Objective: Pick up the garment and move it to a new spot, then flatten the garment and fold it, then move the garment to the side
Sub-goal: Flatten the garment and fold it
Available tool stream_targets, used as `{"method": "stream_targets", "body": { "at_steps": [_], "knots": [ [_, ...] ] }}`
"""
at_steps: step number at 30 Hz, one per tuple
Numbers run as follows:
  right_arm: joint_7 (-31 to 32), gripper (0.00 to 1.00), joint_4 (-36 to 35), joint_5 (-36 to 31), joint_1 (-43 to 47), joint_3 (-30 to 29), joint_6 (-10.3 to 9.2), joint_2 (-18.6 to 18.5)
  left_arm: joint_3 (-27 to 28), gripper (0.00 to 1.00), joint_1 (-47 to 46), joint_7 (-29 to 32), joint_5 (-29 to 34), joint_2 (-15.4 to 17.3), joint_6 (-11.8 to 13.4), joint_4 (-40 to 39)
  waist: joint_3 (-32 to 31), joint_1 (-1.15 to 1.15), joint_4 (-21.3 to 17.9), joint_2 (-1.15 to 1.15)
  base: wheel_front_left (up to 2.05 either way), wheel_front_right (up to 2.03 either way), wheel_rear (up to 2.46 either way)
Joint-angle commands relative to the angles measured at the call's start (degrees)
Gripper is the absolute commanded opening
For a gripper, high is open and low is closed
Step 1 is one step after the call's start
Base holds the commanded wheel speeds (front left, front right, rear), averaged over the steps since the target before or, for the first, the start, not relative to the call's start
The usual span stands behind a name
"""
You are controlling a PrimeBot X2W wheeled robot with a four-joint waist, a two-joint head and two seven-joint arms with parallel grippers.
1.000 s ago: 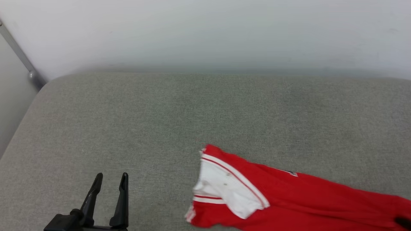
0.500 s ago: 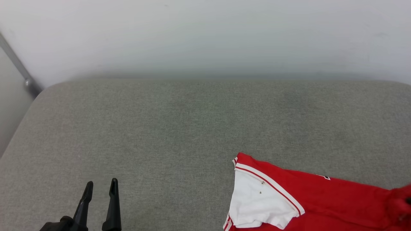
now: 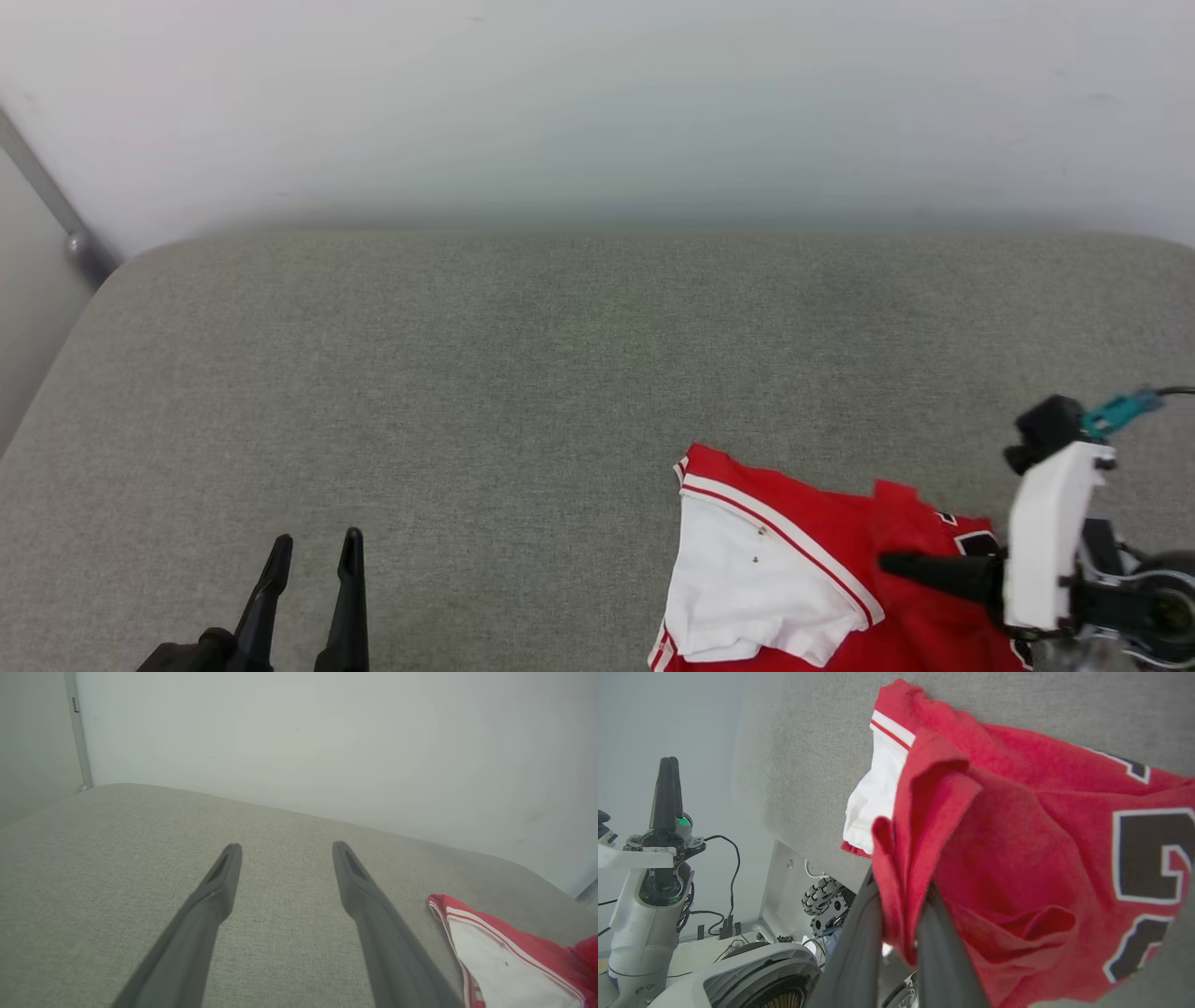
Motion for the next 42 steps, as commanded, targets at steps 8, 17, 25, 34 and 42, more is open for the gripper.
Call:
{"method": "stream_targets", "body": {
  "at_steps": [8, 17, 25, 34, 42],
  "knots": [
    [3.2, 0.00, 3.3, -8.5, -8.1, 4.4, -0.03, 10.0, -1.1, 1.00, -2.5, -0.1, -0.5, 0.4, 0.0, 1.2, 1.3, -0.01, -0.1, 0.00, 0.00, 0.00, 0.00],
    [-5.4, 0.00, 18.4, -12.6, -16.9, 11.2, -0.03, 15.7, -3.3, 1.00, -4.4, -0.1, -0.5, 0.6, 0.0, 3.2, 1.9, -0.01, 0.4, 0.00, 0.00, 0.00, 0.00],
    [-14.4, 0.00, 30.5, -13.3, -21.7, 17.6, -0.04, 16.4, -4.7, 1.00, -5.3, -0.1, -0.9, 0.6, 0.0, 4.7, 2.3, -0.01, 1.6, 0.00, 0.00, 0.00, 0.00],
    [-19.5, 1.00, 31.8, -7.0, -24.3, 21.0, -0.03, 15.8, -3.7, 1.00, -5.1, -0.1, -0.9, 0.5, 0.0, 4.9, 2.4, -0.01, 0.6, 0.00, 0.00, 0.00, 0.00],
    [-31.0, 1.00, 18.1, -3.2, -19.0, 19.7, -0.04, 7.2, -2.6, 1.00, -3.9, -0.1, -0.9, 0.4, 0.0, 4.3, 1.5, -0.01, -0.6, 0.00, 0.00, 0.00, 0.00]
  ]
}}
